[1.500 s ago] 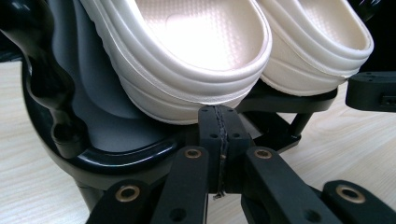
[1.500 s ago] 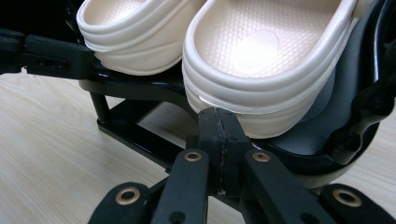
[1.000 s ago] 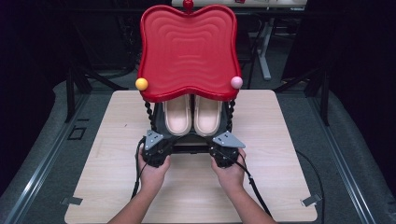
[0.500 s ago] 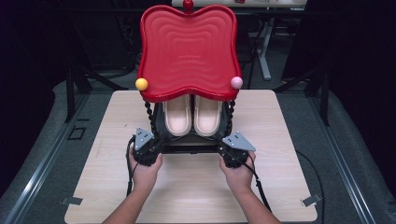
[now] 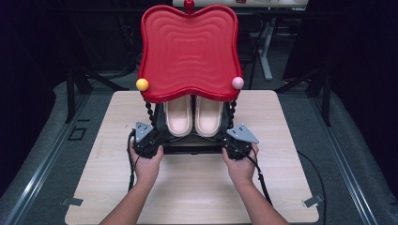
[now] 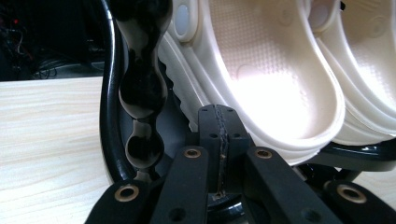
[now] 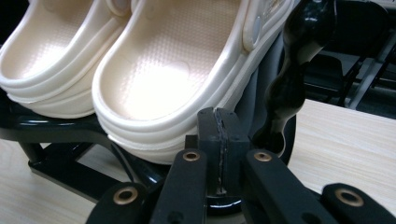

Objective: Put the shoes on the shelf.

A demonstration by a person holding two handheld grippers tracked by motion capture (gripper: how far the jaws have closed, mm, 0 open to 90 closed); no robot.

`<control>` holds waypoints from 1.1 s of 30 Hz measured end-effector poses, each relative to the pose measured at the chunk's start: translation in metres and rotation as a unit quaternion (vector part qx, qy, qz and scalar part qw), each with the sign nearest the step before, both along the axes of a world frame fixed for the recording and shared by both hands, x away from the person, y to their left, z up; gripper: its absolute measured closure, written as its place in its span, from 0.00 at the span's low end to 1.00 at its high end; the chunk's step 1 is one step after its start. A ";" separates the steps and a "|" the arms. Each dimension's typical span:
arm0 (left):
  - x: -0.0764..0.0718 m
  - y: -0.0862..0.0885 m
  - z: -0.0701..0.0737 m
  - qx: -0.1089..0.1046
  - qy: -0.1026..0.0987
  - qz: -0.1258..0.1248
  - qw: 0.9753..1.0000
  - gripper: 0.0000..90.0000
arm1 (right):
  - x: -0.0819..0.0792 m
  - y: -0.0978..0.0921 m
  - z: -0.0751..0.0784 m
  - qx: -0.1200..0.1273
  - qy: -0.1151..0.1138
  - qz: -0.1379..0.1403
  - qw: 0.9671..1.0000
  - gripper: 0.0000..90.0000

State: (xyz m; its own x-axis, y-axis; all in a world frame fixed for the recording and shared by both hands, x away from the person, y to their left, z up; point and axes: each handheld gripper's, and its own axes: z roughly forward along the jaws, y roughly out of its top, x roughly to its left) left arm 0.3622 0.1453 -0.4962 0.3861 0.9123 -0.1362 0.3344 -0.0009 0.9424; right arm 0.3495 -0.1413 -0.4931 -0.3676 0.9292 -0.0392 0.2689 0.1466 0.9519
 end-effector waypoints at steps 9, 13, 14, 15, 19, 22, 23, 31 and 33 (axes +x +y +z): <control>0.005 0.001 0.002 -0.007 0.003 0.005 1.000 1.00 | 0.006 0.003 0.000 -0.004 0.003 -0.004 1.000 0.99; 0.007 0.001 0.002 -0.011 0.004 0.004 1.000 1.00 | 0.008 0.004 0.000 -0.002 0.006 -0.005 1.000 1.00; 0.008 0.000 0.003 -0.009 0.007 0.003 1.000 1.00 | 0.009 0.005 -0.001 -0.001 0.006 -0.004 1.000 1.00; 0.008 -0.001 0.003 -0.008 0.004 0.004 1.000 1.00 | 0.009 0.006 -0.001 -0.003 0.004 -0.003 1.000 1.00; 0.009 -0.001 0.004 -0.007 0.006 0.007 1.000 1.00 | 0.011 0.008 -0.001 -0.001 0.004 -0.006 1.000 1.00; 0.011 -0.001 0.004 -0.011 0.006 0.009 1.000 1.00 | 0.012 0.008 -0.001 0.001 0.006 -0.007 1.000 1.00; 0.011 0.000 0.004 -0.011 0.009 0.006 1.000 1.00 | 0.012 0.008 -0.001 0.002 0.007 -0.007 1.000 1.00; 0.014 -0.005 0.008 0.001 0.004 0.004 1.000 1.00 | 0.017 0.010 0.000 0.006 0.010 -0.010 1.000 1.00; 0.015 -0.005 0.007 0.008 0.000 0.006 1.000 1.00 | 0.016 0.012 0.001 -0.007 0.005 -0.010 1.000 1.00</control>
State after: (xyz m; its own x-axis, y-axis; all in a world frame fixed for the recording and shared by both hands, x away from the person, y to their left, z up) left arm 0.3771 0.1405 -0.4893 0.3759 0.9186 -0.1217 0.3340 -0.0118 0.9425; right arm 0.3655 -0.1296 -0.4921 -0.3499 0.9355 -0.0489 0.2821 0.1551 0.9468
